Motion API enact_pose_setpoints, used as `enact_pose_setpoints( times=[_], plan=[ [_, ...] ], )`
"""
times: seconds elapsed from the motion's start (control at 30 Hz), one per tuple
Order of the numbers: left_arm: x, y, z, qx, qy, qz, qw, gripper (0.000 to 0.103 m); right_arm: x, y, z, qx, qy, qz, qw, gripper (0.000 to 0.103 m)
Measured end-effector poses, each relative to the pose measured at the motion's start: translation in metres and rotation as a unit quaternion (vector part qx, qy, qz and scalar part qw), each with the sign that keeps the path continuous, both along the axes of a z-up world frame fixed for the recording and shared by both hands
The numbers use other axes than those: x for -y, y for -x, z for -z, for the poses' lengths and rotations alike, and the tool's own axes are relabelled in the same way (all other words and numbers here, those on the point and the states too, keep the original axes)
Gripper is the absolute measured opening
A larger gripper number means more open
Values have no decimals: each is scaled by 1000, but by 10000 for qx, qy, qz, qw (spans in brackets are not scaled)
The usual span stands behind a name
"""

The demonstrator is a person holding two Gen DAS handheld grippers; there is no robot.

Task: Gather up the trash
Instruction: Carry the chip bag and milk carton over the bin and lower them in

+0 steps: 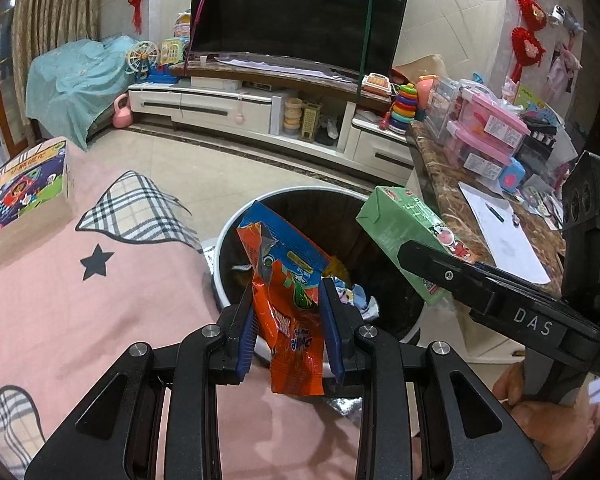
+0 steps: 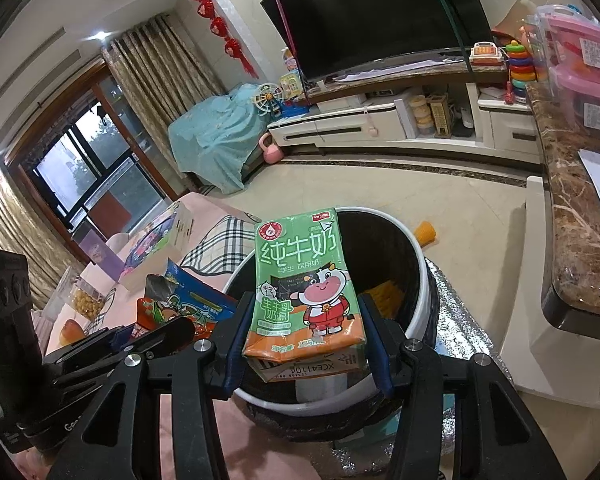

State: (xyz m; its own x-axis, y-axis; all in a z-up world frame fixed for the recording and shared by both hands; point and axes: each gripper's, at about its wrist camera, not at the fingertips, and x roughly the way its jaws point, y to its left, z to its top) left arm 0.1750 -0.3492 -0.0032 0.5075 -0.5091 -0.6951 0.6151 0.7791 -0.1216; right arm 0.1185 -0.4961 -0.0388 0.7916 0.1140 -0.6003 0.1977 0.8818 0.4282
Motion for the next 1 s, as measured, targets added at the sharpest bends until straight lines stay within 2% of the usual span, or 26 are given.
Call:
enact_pose_setpoints(
  times=[1.0],
  plan=[
    [36,-17,13,31,-309,78,9995,27,16,-16,8,-201,2,112,9997,51]
  ],
)
